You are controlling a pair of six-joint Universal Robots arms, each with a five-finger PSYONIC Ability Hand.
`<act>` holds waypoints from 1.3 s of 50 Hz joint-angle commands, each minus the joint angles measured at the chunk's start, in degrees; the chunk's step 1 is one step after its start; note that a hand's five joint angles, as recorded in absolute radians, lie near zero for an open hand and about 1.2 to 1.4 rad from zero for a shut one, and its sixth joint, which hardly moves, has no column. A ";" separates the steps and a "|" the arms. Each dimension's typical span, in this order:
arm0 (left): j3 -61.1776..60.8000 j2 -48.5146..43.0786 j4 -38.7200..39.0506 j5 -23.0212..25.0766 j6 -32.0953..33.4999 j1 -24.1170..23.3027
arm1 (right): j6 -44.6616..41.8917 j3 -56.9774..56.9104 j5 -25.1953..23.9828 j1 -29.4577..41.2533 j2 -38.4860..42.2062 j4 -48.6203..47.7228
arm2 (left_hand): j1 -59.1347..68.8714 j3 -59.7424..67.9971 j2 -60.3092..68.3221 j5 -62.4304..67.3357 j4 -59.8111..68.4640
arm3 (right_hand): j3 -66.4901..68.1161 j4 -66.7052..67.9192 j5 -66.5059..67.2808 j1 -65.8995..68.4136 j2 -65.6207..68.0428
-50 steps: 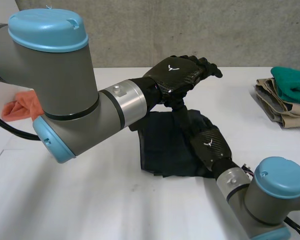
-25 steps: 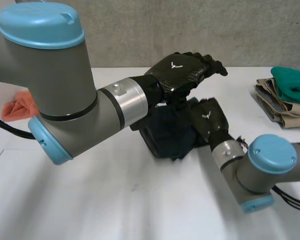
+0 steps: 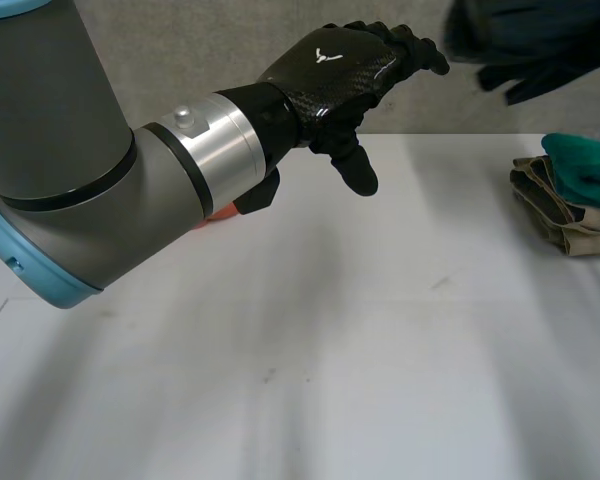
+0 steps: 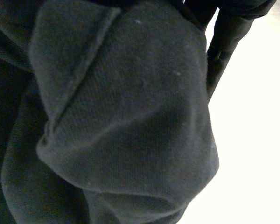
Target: Fold the laundry.
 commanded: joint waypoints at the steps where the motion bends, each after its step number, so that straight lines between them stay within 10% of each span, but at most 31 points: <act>1: -3.03 0.66 1.51 0.03 0.03 -0.23 | 3.16 -9.00 -7.43 -11.36 11.18 0.10 | 1.96 1.83 1.66 1.49 1.65 | 13.57 11.30 17.00 20.63 14.20; 11: -5.84 0.40 3.19 -0.06 0.03 -0.41 | 5.53 -11.91 -26.15 -20.59 25.86 3.70 | 1.96 1.83 1.66 1.49 1.65 | 13.57 11.30 17.00 20.63 14.20; 18: -5.93 0.58 3.19 -0.06 -0.05 -0.50 | 5.80 -9.62 -29.33 -24.46 25.78 3.17 | 1.13 0.99 0.82 0.65 0.82 | 13.57 11.30 17.00 20.63 14.20; 21: -5.93 0.66 3.19 -0.06 -0.05 -0.59 | 5.71 -9.18 -28.81 -24.73 24.82 3.96 | -0.22 -0.35 -0.52 -0.70 -0.53 | 5.47 3.20 8.90 12.53 6.10; 23: -5.93 0.93 3.19 -0.06 -0.14 -0.94 | 5.89 -7.87 -28.11 -24.99 22.55 5.10 | -0.39 -0.53 -0.70 -0.87 -0.70 | -55.59 -57.85 -52.16 -48.53 -54.95; 38: -6.72 2.86 3.19 -0.06 -1.11 -1.55 | -5.42 4.35 -22.13 -32.45 2.68 30.66 | -5.61 -5.74 -5.91 -6.09 -5.92 | -56.43 -58.70 -53.00 -49.37 -55.80; 45: -7.16 3.12 3.89 -0.15 -1.20 -2.08 | -23.36 3.13 -9.48 -35.89 -4.53 39.74 | -5.61 -5.74 -5.91 -6.09 -5.92 | -56.43 -58.70 -53.00 -49.37 -55.80; 56: -6.20 6.37 9.16 -15.07 -0.94 3.01 | -20.05 8.03 -8.67 -19.21 -19.56 26.39 | -4.09 -4.23 -4.40 -4.57 -4.40 | -56.43 -58.70 -53.00 -49.37 -55.80; 65: -8.65 4.37 9.34 -22.83 3.36 20.39 | -18.46 23.15 -14.48 -0.23 -26.34 22.33 | -4.09 -4.23 -4.40 -4.57 -4.40 | -56.43 -58.70 -53.00 -49.37 -55.80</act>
